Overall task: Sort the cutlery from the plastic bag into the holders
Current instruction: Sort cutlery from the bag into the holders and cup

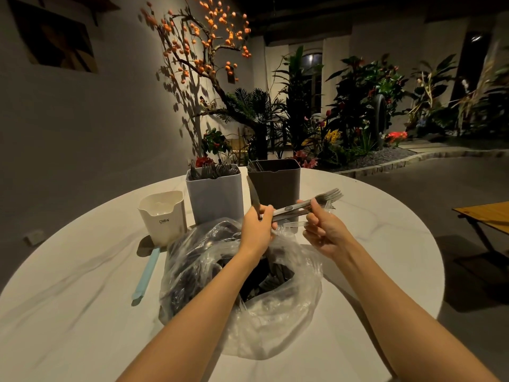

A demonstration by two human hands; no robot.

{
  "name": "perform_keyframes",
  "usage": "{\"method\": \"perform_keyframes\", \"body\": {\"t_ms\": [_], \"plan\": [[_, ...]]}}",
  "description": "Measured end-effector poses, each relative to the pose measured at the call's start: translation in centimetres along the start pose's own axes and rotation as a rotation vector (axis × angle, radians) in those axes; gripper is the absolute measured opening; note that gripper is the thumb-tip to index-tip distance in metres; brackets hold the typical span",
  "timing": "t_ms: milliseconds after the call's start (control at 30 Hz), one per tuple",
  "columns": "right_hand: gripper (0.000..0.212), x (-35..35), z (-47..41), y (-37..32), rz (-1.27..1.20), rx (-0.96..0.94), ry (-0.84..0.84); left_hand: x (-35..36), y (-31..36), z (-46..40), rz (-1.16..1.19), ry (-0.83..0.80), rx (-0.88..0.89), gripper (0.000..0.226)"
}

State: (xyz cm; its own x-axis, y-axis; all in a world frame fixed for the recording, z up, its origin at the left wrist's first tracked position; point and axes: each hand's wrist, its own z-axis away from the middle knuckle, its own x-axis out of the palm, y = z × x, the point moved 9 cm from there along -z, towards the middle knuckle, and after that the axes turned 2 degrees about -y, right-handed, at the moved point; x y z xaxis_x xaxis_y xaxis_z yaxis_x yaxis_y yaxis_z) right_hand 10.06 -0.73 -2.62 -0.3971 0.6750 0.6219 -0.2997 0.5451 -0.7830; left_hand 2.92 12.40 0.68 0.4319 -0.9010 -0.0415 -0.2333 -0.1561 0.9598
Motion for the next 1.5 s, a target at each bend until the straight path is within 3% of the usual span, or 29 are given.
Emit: {"method": "perform_keyframes", "body": {"t_ms": [200, 667, 833, 933, 1033, 1200, 1300, 1400, 1500], "plan": [[0.032, -1.3, 0.1, -0.5, 0.144, -0.031, 0.111, 0.6, -0.6, 0.1, 0.0, -0.127, -0.071, 0.018], [0.034, 0.2, 0.2, -0.2, 0.316, -0.062, -0.039, 1.5, -1.0, 0.6, -0.025, -0.257, -0.18, 0.028], [0.037, 0.2, 0.2, 0.0, 0.36, -0.033, -0.04, 2.5, -1.4, 1.3, 0.14, -0.445, -0.296, 0.03], [0.048, 1.1, 0.6, 0.6, 0.495, -0.018, -0.119, 3.3, -1.5, 2.1, 0.058, -0.564, -0.311, 0.038], [0.047, 1.9, 0.7, 0.8, 0.628, -0.042, -0.17, 3.2, -1.5, 1.8, -0.088, -0.535, -0.246, 0.033], [0.053, 1.3, 0.3, 0.7, 0.632, -0.062, -0.092, 3.3, -1.5, 1.6, -0.11, -0.551, -0.198, 0.026], [0.059, 1.3, 0.3, 0.4, 0.59, -0.075, -0.064, 3.4, -1.4, 1.6, -0.061, -0.56, -0.202, 0.024], [0.05, 0.7, 0.2, -0.2, 0.559, -0.12, -0.032, 3.2, -1.3, 1.3, 0.019, -0.501, -0.208, 0.024], [0.049, -0.1, 0.1, -0.2, 0.667, -0.1, -0.032, 3.3, -1.3, 1.1, 0.041, -0.445, -0.216, 0.027]]}}
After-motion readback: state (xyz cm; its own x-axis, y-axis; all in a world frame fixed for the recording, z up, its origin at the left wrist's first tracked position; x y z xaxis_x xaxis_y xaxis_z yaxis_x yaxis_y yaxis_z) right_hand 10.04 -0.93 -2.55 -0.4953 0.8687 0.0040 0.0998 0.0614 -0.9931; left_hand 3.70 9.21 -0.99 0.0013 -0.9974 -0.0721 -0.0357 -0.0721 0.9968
